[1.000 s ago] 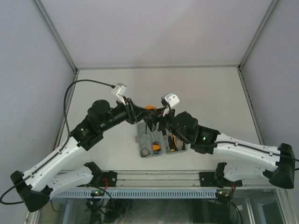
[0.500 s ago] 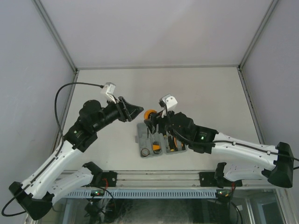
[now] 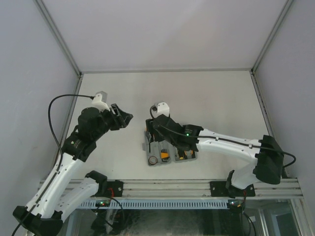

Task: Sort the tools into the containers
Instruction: Place the engineering item in the storage box.

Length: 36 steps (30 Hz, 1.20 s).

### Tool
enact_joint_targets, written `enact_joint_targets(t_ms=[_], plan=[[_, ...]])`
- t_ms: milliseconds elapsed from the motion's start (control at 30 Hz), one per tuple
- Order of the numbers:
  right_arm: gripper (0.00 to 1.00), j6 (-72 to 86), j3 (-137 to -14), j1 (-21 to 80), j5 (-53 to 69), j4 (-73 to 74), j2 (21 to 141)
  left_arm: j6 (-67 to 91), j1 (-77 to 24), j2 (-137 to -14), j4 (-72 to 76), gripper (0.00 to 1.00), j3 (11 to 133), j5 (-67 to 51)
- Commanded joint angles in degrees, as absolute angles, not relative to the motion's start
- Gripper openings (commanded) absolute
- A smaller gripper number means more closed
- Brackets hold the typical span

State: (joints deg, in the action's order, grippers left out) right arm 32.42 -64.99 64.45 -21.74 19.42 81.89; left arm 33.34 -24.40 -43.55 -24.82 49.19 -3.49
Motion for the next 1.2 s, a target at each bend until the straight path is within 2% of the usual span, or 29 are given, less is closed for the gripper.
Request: enact_joint_targets(t_ms=[0,267,733,1167], plan=[[0.14,38.5,-70.2,63.2,-20.0,23.8,86.8,30.3,-23.0,-42.3,-28.4,0.59,47.1,-2.2],[0.15,41.3,-79.0,60.8,-19.0,30.9,98.3,26.7,-22.5,-41.8,-31.8,0.58,46.1,-1.0],[0.16,39.2,-84.8,58.4,-15.7,33.0,108.7,25.2,-22.3,-42.0,-32.4,0.58,44.9,-0.7],[0.16,39.4,-87.1,56.9,-15.5,33.7,113.5,24.9,-22.2,-42.0,-32.4,0.58,44.1,-0.3]])
